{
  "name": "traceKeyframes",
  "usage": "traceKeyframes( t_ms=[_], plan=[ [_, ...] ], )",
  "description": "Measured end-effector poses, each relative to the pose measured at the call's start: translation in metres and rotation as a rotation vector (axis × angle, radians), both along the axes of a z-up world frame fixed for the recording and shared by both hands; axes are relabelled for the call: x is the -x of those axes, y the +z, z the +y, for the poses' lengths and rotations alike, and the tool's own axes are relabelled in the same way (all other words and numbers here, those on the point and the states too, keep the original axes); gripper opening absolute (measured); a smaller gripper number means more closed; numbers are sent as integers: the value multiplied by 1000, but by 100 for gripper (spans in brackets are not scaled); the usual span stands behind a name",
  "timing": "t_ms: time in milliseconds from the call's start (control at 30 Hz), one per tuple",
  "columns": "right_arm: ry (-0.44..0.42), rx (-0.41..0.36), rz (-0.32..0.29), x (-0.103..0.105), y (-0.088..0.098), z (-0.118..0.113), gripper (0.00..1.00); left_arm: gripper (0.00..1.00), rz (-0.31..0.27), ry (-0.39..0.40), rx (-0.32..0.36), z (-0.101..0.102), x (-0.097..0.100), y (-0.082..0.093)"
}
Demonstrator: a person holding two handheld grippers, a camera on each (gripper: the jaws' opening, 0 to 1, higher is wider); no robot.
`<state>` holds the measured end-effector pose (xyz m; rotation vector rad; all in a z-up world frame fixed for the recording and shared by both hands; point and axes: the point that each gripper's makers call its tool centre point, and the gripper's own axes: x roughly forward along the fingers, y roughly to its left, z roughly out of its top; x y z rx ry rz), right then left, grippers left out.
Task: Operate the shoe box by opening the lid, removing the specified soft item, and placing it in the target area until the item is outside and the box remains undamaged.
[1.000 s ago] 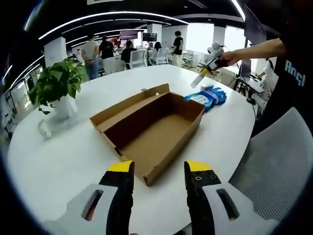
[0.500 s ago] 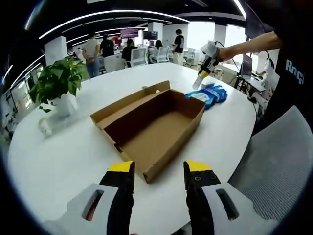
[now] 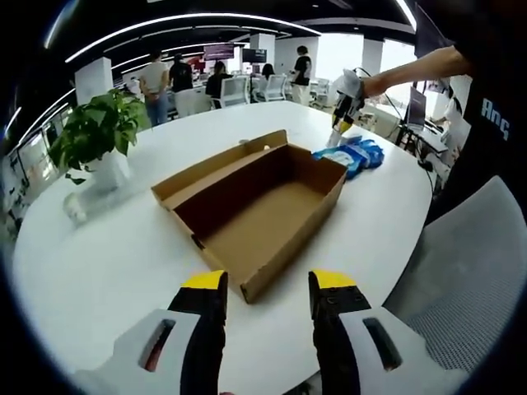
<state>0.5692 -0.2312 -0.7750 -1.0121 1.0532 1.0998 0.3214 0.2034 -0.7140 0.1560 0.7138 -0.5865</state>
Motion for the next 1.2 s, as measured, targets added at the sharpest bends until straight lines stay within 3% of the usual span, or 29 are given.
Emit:
traceKeyframes(
  t_ms=[367,700,1200],
  plan=[
    [148,79,49,5,-4,1,18,39,7,-19,-9,-4,-5,-2],
    [241,97,88,4,-4,5,19,39,7,-34,-13,-10,-6,-1],
    [251,114,99,3,-9,4,20,39,13,-25,-17,-6,-4,-1]
  ],
)
